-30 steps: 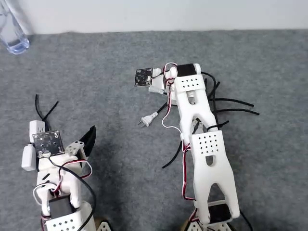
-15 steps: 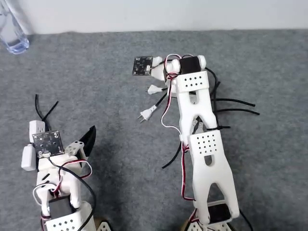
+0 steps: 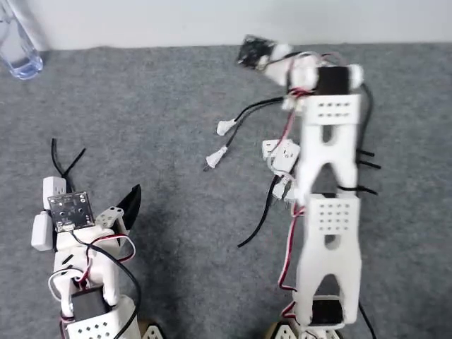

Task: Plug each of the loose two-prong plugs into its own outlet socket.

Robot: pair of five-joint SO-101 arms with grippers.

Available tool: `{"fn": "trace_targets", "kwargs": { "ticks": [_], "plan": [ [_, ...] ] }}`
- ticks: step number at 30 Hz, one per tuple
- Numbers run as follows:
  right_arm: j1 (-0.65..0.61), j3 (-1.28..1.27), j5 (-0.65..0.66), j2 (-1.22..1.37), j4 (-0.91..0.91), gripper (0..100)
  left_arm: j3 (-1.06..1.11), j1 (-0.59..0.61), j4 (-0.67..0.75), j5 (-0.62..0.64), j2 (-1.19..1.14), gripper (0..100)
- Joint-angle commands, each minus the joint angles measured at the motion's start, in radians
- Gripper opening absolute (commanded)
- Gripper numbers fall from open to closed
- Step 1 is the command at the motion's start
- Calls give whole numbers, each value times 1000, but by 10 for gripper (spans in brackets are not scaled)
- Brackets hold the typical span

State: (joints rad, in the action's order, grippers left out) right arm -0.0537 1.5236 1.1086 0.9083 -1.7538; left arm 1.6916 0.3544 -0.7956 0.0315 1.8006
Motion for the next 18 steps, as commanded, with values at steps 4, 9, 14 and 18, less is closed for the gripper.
{"fn": "trace_targets", "kwargs": {
  "ticks": [4,9,14,18],
  "plan": [
    [58,-400,68,-272,-47,8,-7,-9,0,-8,14,379],
    [-1,-618,84,-378,-42,9,-7,-9,-3,-8,14,379],
    [-96,-634,84,-383,-41,24,-7,-8,-2,-8,14,379],
    [-127,-640,66,-372,-42,188,-7,-8,2,-8,14,379]
  ]
}}
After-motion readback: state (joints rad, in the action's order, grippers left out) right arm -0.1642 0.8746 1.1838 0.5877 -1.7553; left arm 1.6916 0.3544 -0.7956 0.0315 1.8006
